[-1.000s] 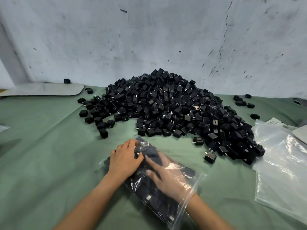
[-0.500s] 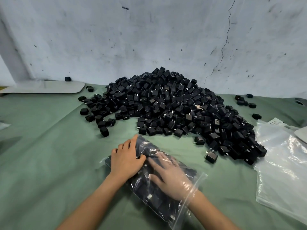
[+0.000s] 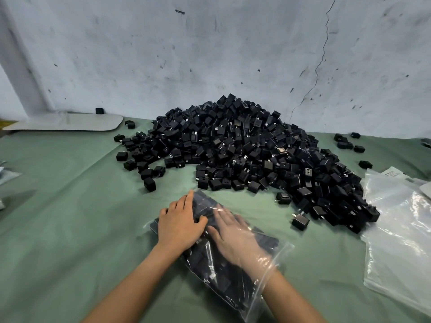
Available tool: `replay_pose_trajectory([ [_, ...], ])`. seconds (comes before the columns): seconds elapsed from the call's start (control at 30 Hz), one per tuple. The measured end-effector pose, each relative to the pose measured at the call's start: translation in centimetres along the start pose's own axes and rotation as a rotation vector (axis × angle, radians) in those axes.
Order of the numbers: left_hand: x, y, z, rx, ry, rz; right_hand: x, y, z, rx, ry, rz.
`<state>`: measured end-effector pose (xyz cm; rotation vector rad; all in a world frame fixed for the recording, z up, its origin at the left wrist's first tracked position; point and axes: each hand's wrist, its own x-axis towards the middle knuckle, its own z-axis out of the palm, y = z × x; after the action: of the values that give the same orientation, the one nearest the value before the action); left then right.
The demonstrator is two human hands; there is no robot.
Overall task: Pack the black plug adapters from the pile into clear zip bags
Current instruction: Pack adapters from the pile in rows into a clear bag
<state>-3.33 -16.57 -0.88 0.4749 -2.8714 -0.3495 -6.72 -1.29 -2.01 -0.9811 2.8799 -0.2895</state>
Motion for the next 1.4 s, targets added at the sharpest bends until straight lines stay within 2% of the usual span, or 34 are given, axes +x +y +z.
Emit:
replay_pose_trajectory([
  [0.23,0.6,-0.6,-1.2,-0.075,-0.071,0.008,-2.6,-0.1,0.3,-0.038,0.013,-0.153],
  [0.4,1.5,-0.5,-2.0,-0.24,-0.103,0.008,-1.9,-0.5,-0.4,-0.05,-0.038,-0.137],
  [0.53,1.8,-0.4,-2.0,-0.26,-0.074,0.066,-1.5,-0.7,-0.5,-0.031,-0.043,-0.125],
  [0.63,1.4,-0.4,-1.6,-0.159,-0.063,0.092,-1.4,-0.7,-0.5,-0.033,-0.036,-0.119],
  [0.77,1.1,-0.7,-0.9,0.079,-0.13,0.175,-2.2,-0.8,-0.8,-0.041,-0.021,-0.125],
  [0.87,1.1,-0.9,-0.8,0.104,-0.177,0.226,-4.7,-0.4,-1.3,-0.022,-0.016,-0.15],
  [0.93,1.1,-0.8,-0.9,0.12,-0.194,0.225,-7.3,0.5,-1.7,-0.031,0.054,-0.17],
  [1.0,0.9,-0.7,-0.9,0.17,-0.168,0.232,-10.4,2.0,-2.1,-0.007,0.09,-0.193],
  [1.1,-0.3,0.1,-0.1,0.307,-0.051,0.332,-14.9,4.7,-2.7,-0.132,0.231,-0.261],
  [1.13,-0.9,0.5,0.3,0.312,-0.048,0.364,-16.0,5.8,-2.8,-0.052,0.25,-0.258],
  [1.2,-1.8,0.9,1.1,0.312,-0.073,0.391,-17.4,8.0,-3.1,0.126,0.319,-0.197],
  [1.27,-2.0,0.8,1.3,0.329,-0.075,0.387,-17.2,10.1,-3.7,0.237,0.416,-0.018],
  [1.33,-2.0,0.8,1.4,0.338,-0.078,0.381,-15.9,12.0,-4.2,0.283,0.546,0.162],
  [1.4,-2.0,0.8,1.4,0.325,-0.095,0.375,-13.8,13.2,-4.5,0.29,0.624,0.245],
])
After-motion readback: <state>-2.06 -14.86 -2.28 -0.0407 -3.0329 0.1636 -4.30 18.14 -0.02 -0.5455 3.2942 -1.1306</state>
